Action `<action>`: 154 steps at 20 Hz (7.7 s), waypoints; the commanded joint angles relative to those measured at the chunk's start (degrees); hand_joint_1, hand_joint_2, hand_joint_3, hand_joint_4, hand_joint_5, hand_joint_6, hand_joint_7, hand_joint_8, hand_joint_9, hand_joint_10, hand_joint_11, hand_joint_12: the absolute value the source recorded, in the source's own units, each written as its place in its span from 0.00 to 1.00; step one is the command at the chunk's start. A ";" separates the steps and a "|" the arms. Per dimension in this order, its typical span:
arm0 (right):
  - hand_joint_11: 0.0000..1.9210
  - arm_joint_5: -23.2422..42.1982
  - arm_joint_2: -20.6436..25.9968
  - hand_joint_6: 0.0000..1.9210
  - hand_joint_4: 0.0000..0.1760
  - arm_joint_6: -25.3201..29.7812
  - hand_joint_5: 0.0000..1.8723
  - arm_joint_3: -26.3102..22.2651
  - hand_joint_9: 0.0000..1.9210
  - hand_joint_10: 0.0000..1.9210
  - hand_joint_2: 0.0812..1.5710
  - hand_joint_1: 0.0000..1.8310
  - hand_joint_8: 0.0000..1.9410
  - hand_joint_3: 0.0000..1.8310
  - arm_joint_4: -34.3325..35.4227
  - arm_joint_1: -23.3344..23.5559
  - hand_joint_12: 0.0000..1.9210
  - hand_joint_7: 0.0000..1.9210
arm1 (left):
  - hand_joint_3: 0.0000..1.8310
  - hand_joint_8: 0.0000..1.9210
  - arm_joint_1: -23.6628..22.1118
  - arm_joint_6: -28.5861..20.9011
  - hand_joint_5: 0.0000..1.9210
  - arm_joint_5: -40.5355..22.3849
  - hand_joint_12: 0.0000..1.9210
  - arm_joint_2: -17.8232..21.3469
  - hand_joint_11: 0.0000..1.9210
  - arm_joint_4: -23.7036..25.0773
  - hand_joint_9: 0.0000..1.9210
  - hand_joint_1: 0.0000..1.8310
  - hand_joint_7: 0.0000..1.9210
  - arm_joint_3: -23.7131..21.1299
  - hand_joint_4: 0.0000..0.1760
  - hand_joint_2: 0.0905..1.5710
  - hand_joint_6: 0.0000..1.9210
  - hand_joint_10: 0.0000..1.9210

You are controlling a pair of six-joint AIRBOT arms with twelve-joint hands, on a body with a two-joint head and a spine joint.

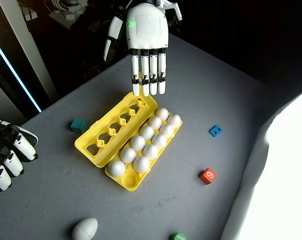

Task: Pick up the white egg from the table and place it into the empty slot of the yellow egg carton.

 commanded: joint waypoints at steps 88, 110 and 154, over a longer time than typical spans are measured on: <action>0.00 6.09 -30.81 0.25 0.99 -20.09 0.68 33.90 0.00 0.00 0.61 0.60 0.00 0.00 22.77 -2.24 0.00 0.08 | 0.00 0.00 -1.23 -0.24 0.06 4.64 0.14 0.22 0.00 0.12 0.05 0.00 0.06 -0.81 0.00 0.73 0.00 0.00; 0.00 12.88 -39.97 0.22 0.73 -10.45 0.70 33.44 0.00 0.00 0.60 0.61 0.00 0.00 22.79 3.43 0.00 0.09 | 0.00 0.00 -1.02 -0.37 0.08 4.65 0.19 0.23 0.00 0.12 0.07 0.00 0.08 -0.80 0.00 0.73 0.00 0.00; 0.94 2.04 -8.11 1.00 0.52 -16.15 0.73 7.30 0.86 1.00 0.96 0.42 1.00 0.00 21.31 2.19 1.00 0.82 | 0.00 0.00 -0.51 -1.03 0.07 4.64 0.18 0.46 0.00 0.11 0.07 0.00 0.08 -0.67 0.00 0.73 0.00 0.00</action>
